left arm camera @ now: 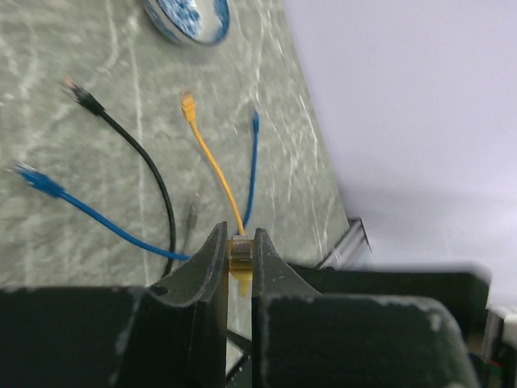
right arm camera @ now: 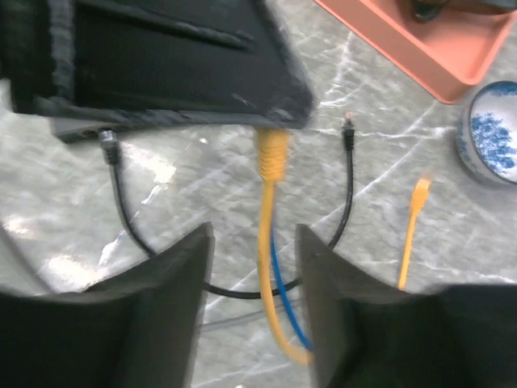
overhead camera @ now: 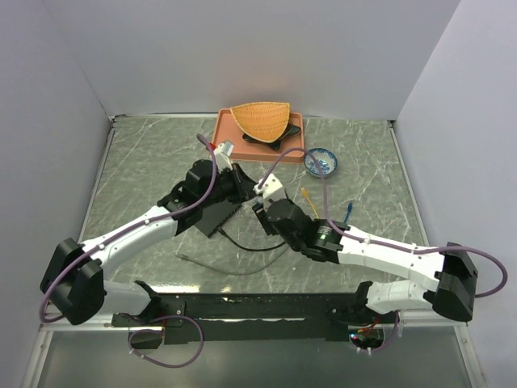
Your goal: Insert the plug into the switch port
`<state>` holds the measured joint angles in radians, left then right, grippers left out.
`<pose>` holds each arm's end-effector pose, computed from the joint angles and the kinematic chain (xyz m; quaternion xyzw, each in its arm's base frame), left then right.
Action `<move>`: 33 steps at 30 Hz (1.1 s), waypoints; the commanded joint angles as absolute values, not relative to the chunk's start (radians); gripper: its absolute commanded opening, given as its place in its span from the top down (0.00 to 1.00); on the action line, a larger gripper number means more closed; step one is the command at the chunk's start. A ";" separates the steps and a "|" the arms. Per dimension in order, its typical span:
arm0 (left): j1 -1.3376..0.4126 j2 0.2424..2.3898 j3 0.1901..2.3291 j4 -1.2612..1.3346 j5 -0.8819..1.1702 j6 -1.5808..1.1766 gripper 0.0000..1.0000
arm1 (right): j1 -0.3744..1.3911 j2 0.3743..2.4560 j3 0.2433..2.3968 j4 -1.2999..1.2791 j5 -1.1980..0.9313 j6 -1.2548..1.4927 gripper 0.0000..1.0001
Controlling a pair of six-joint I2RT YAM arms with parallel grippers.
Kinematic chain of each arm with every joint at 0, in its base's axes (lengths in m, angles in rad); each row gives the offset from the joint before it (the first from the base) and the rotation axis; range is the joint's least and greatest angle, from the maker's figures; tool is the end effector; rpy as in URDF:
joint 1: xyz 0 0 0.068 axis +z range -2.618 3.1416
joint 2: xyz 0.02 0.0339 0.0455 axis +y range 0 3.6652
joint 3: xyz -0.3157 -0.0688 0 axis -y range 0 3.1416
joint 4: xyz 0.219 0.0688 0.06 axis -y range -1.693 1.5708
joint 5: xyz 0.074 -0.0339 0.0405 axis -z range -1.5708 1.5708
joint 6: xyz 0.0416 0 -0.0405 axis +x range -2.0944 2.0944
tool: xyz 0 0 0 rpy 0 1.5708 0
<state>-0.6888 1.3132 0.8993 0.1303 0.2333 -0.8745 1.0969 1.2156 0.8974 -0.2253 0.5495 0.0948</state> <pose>0.2055 -0.1817 0.3536 -0.0041 0.7976 -0.4859 0.3574 0.1246 0.1953 0.3414 -0.2857 0.7993 0.0698 0.5240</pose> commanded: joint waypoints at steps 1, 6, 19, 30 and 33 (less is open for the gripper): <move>-0.683 1.214 0.859 0.167 0.149 -0.847 0.99 | 1.022 1.091 0.879 -0.160 0.346 0.135 0.24; -0.678 1.151 0.815 0.201 0.137 -0.801 0.99 | 0.827 0.950 0.804 -0.085 0.007 0.201 0.01; -0.676 0.964 0.667 0.429 0.287 -0.703 0.99 | 0.609 0.936 0.698 0.227 -0.653 0.399 0.02; -0.680 0.924 0.597 0.649 0.452 -0.703 0.99 | 0.586 1.005 0.664 0.440 -0.767 0.555 0.13; -0.680 0.916 0.597 0.647 0.456 -0.703 0.99 | 0.584 1.026 0.664 0.486 -0.785 0.584 0.19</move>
<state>-0.6781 0.9463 0.5980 0.5343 0.4038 -0.7143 0.5892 1.0122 0.6769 0.3450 -0.7254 0.5194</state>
